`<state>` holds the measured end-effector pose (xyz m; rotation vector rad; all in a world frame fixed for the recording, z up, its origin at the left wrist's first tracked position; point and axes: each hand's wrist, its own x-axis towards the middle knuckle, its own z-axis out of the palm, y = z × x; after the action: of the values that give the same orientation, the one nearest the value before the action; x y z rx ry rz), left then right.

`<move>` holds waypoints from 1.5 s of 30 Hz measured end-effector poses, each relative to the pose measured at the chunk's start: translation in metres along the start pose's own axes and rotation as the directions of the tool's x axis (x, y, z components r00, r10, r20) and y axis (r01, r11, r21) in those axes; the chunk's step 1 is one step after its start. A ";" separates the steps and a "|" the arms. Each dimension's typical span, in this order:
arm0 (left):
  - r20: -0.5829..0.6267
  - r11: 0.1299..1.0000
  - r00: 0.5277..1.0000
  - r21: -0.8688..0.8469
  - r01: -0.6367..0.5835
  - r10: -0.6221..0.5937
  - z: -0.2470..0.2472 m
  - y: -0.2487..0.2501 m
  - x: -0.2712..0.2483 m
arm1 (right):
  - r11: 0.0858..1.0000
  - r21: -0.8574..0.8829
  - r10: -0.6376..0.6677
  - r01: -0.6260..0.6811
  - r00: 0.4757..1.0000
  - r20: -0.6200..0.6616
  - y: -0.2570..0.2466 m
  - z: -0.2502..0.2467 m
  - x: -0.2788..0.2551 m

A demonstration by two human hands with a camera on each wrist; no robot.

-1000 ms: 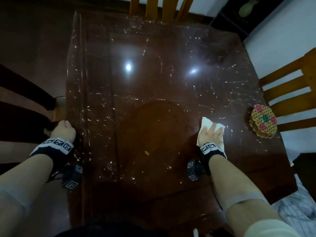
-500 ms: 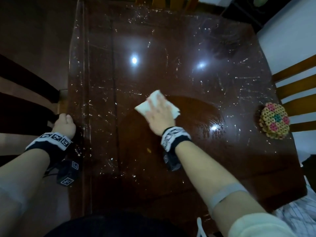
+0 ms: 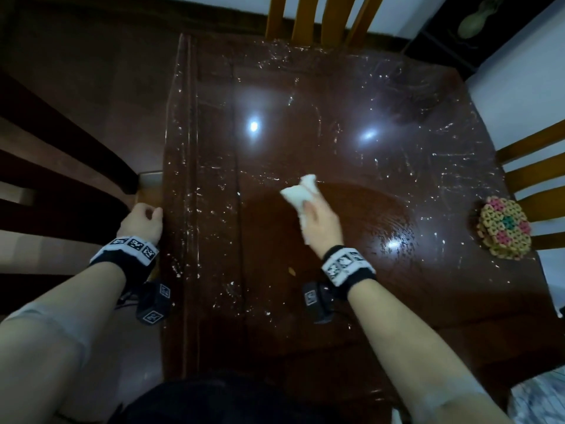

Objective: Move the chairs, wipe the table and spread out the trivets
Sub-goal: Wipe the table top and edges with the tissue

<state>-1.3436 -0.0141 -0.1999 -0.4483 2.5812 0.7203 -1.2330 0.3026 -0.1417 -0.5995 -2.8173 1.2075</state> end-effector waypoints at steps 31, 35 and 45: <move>0.114 0.988 0.991 0.149 0.047 -0.064 0.000 -0.057 -0.082 | 0.950 -0.135 0.254 -0.282 0.948 -0.193 0.028 -0.034 -0.149; 0.204 0.990 0.970 0.076 0.117 -0.130 0.016 -0.064 -0.094 | 0.792 -0.183 0.528 -0.582 0.804 -0.271 0.100 -0.066 -0.180; 0.373 0.922 0.898 -0.208 0.326 -0.233 0.039 -0.086 -0.103 | 0.822 -0.408 0.432 -0.397 0.902 -0.006 0.075 0.001 -0.191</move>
<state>-1.2082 -0.0429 -0.2174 -0.6985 2.0464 0.9493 -1.0311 0.2812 -0.1695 -1.2712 -3.1346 0.6798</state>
